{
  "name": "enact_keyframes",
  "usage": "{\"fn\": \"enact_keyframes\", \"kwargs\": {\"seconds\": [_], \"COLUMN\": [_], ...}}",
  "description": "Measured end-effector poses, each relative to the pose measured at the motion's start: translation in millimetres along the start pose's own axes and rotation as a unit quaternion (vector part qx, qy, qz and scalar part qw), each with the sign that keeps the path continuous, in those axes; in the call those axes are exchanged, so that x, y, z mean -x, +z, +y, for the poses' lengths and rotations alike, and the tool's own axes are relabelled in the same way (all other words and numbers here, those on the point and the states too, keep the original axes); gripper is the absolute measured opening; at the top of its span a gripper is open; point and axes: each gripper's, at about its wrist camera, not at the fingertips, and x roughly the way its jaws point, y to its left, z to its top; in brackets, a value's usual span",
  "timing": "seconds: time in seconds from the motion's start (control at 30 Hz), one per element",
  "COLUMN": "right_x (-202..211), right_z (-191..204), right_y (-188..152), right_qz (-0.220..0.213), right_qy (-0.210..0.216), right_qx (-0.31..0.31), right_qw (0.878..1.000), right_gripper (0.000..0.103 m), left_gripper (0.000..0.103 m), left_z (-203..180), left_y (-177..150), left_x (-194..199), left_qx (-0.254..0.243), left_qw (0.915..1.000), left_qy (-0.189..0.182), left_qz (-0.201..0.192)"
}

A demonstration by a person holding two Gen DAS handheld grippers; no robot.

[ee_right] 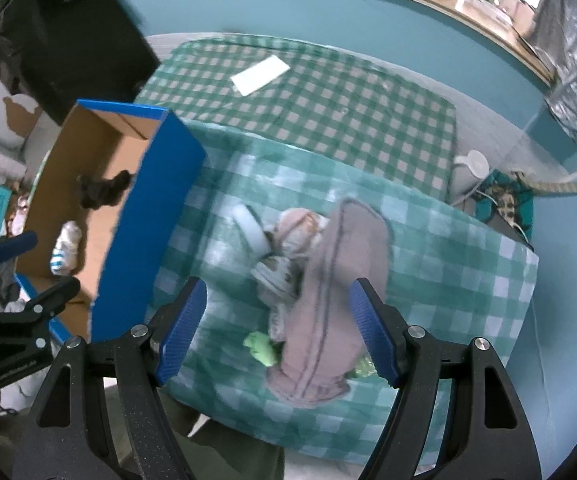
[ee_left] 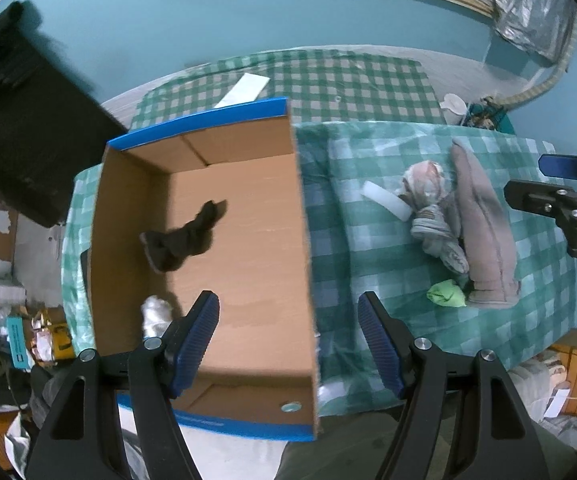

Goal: Organize soft objects
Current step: 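Lower the right tool onto the grey fleece cloth and close on it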

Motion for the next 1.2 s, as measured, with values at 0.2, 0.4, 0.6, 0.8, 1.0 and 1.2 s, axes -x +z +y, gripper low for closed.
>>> {"fn": "enact_keyframes", "kwargs": {"seconds": [0.2,0.4,0.6,0.8,1.0,1.2], "right_x": [-12.7,-36.0,-55.6,-74.5,-91.9,-110.9], "right_z": [-15.3,-27.6,-32.7,-34.2,-34.7,-39.9], "right_y": [-7.3,-12.3,-17.4,-20.2,-23.4,-28.7], "right_qz": [0.013,0.033,0.047,0.063,0.075,0.094], "right_qy": [0.0,-0.002,0.0,-0.011,-0.021,-0.037], "right_qx": [-0.013,-0.026,-0.028,-0.023,-0.024,-0.033], "right_qw": [1.0,0.999,0.999,0.998,0.997,0.994], "right_gripper": [0.075,0.075,0.075,0.075,0.075,0.075], "left_gripper": [0.073,0.073,0.073,0.073,0.073,0.073], "left_z": [-26.0,-46.1,-56.7,-63.2,-68.6,-73.4], "left_y": [6.9,10.8,14.7,16.6,19.6,21.1], "left_x": [-12.6,-29.5,-50.1,-67.9,-77.7,-90.6], "left_qx": [-0.027,-0.039,-0.037,-0.029,-0.027,-0.02], "left_qw": [0.9996,0.999,0.9988,0.9984,0.9984,0.9977], "left_qy": [0.005,0.003,-0.003,-0.005,-0.008,-0.011], "left_qz": [0.008,0.02,0.032,0.048,0.049,0.063]}}
